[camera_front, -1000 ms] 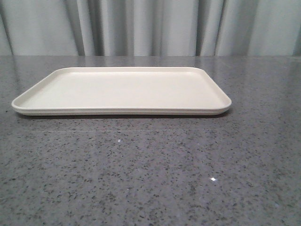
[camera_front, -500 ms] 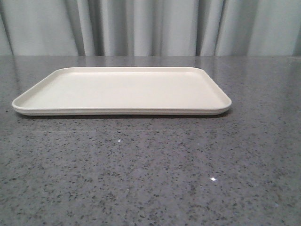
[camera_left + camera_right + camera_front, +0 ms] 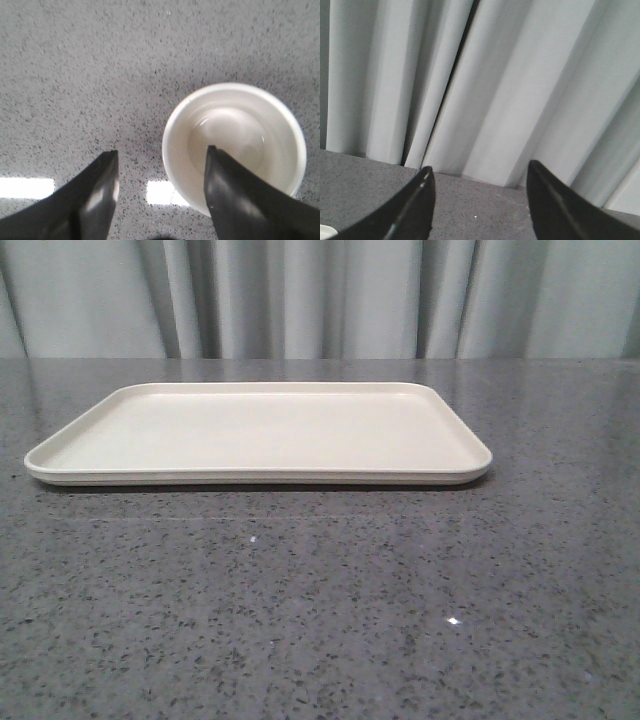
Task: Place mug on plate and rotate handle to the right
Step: 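Open the left gripper and lower it over the white mug's rim, then close the left gripper on the mug rim and lift it, then carry the mug over the tray and lower it onto the tray, then open the left gripper and raise it away from the mug, then lower the open right gripper into the mug and grip its rim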
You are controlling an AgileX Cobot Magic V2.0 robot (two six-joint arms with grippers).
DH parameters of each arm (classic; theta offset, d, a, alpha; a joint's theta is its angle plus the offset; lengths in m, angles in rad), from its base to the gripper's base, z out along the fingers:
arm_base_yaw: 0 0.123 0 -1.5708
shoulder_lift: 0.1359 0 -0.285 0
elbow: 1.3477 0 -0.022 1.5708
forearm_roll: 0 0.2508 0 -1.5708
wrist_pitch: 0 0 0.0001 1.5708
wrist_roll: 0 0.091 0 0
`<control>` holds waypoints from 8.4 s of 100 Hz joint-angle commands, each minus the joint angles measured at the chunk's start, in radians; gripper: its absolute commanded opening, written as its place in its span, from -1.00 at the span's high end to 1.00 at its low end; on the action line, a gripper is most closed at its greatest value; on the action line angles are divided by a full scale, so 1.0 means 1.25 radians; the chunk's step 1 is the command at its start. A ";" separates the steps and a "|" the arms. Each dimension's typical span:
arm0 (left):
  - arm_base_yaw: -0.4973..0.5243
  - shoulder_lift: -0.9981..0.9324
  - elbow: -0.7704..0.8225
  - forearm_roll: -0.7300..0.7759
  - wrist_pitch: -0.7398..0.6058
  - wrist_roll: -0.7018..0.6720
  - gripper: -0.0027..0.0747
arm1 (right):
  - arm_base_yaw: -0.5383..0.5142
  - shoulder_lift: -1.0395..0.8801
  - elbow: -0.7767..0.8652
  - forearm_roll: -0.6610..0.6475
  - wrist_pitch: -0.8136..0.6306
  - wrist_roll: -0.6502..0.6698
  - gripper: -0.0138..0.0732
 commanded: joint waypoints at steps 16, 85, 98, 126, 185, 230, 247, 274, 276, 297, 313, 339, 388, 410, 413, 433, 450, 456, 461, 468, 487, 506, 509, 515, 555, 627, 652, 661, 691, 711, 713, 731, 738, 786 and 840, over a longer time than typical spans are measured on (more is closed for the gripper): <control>0.003 0.013 0.020 0.025 -0.009 0.000 -0.08 | -0.001 -0.003 -0.023 -0.024 -0.046 -0.006 -0.29; 0.003 0.155 0.023 0.025 -0.042 0.000 -0.08 | -0.001 -0.003 -0.023 -0.031 -0.021 -0.006 -0.29; 0.003 0.168 0.023 0.025 -0.043 0.000 -0.07 | -0.001 -0.003 -0.023 -0.031 -0.018 -0.006 -0.29; 0.003 0.169 0.023 0.053 -0.070 0.002 0.99 | -0.001 -0.003 -0.023 -0.031 -0.012 -0.006 -0.29; 0.003 0.148 -0.098 0.017 -0.026 0.065 0.96 | -0.001 -0.003 -0.023 -0.031 -0.008 -0.006 -0.29; 0.003 0.167 -0.241 -0.148 -0.012 0.133 0.96 | -0.001 -0.003 -0.023 -0.031 -0.001 -0.006 -0.29; -0.034 0.211 -0.356 -0.203 -0.009 0.161 0.96 | -0.001 -0.003 -0.023 -0.040 0.006 -0.006 -0.29; -0.206 0.348 -0.566 -0.203 -0.003 0.156 0.96 | -0.001 -0.003 -0.023 -0.043 0.018 -0.006 -0.29; -0.214 0.356 -0.575 -0.203 -0.003 0.156 0.96 | -0.001 -0.003 -0.023 -0.044 0.019 -0.006 -0.29; -0.306 0.472 -0.658 -0.203 -0.005 0.156 0.96 | -0.001 -0.003 -0.023 -0.044 0.025 -0.006 -0.29; -0.341 0.552 -0.669 -0.203 -0.007 0.156 0.96 | -0.001 -0.003 -0.023 -0.044 0.033 -0.006 -0.29; -0.357 0.645 -0.669 -0.238 -0.026 0.164 0.96 | -0.001 -0.003 -0.023 -0.044 0.042 -0.006 -0.29; -0.357 0.671 -0.669 -0.295 -0.070 0.171 0.96 | -0.001 -0.003 -0.023 -0.044 0.043 -0.006 -0.29; -0.357 0.694 -0.669 -0.301 -0.057 0.171 0.96 | -0.001 0.005 -0.023 -0.044 0.044 -0.006 -0.29; -0.357 0.695 -0.669 -0.301 -0.052 0.171 0.96 | -0.001 0.008 -0.023 -0.044 0.046 -0.006 -0.29; -0.357 0.696 -0.669 -0.301 -0.048 0.177 0.96 | -0.001 0.011 -0.023 -0.044 0.056 -0.006 -0.29; -0.357 0.696 -0.669 -0.301 -0.049 0.177 0.96 | -0.001 0.011 -0.023 -0.044 0.055 -0.006 -0.29; -0.357 0.696 -0.669 -0.301 -0.051 0.177 0.96 | -0.001 0.011 -0.023 -0.044 0.055 -0.006 -0.29; -0.357 0.696 -0.669 -0.301 -0.051 0.177 0.96 | -0.001 0.011 -0.023 -0.044 0.055 -0.006 -0.29; -0.357 0.696 -0.669 -0.301 -0.051 0.177 0.96 | -0.001 0.011 -0.023 -0.044 0.055 -0.006 -0.29; -0.357 0.696 -0.669 -0.301 -0.051 0.177 0.95 | -0.001 0.011 -0.023 -0.044 0.055 -0.006 -0.29; -0.357 0.696 -0.669 -0.301 -0.048 0.177 0.86 | -0.001 0.011 -0.023 -0.044 0.056 -0.006 -0.29; -0.357 0.696 -0.669 -0.301 -0.048 0.177 0.81 | -0.001 0.011 -0.023 -0.044 0.056 -0.006 -0.29; -0.357 0.696 -0.669 -0.301 -0.048 0.177 0.71 | -0.001 0.011 -0.023 -0.044 0.056 -0.006 -0.29; -0.357 0.696 -0.692 -0.301 -0.048 0.177 0.35 | -0.001 0.011 -0.023 -0.044 0.056 -0.006 -0.29; -0.356 0.571 -0.803 -0.165 -0.003 0.133 0.36 | -0.001 0.011 -0.023 -0.044 0.060 -0.006 -0.29; -0.356 0.435 -0.801 -0.021 -0.003 0.113 0.36 | -0.001 0.011 -0.023 -0.044 0.059 -0.006 -0.29; -0.356 0.381 -0.801 0.005 -0.003 0.106 0.36 | -0.001 0.011 -0.023 -0.044 0.059 -0.006 -0.29; -0.356 0.190 -0.721 0.115 -0.003 0.069 0.38 | -0.001 0.011 -0.023 -0.044 0.059 -0.006 -0.29; -0.356 0.078 -0.567 0.202 -0.003 0.007 0.91 | -0.001 0.011 -0.023 -0.044 0.059 -0.006 -0.29; -0.356 0.065 -0.548 0.208 -0.003 0.005 0.98 | -0.001 0.011 -0.023 -0.044 0.060 -0.006 -0.29; -0.356 -0.030 -0.395 0.247 -0.003 -0.031 0.98 | -0.001 0.011 -0.023 -0.043 0.069 -0.006 -0.29; -0.356 -0.055 -0.348 0.255 -0.003 -0.031 0.98 | -0.001 0.011 -0.023 -0.043 0.075 -0.006 -0.29; -0.356 -0.081 -0.274 0.262 -0.006 -0.041 0.98 | 0.041 0.161 -0.171 0.275 0.041 -0.217 -0.29; -0.356 -0.081 -0.274 0.265 -0.005 -0.049 0.98 | 0.223 0.476 -0.343 0.420 0.170 -0.257 -0.29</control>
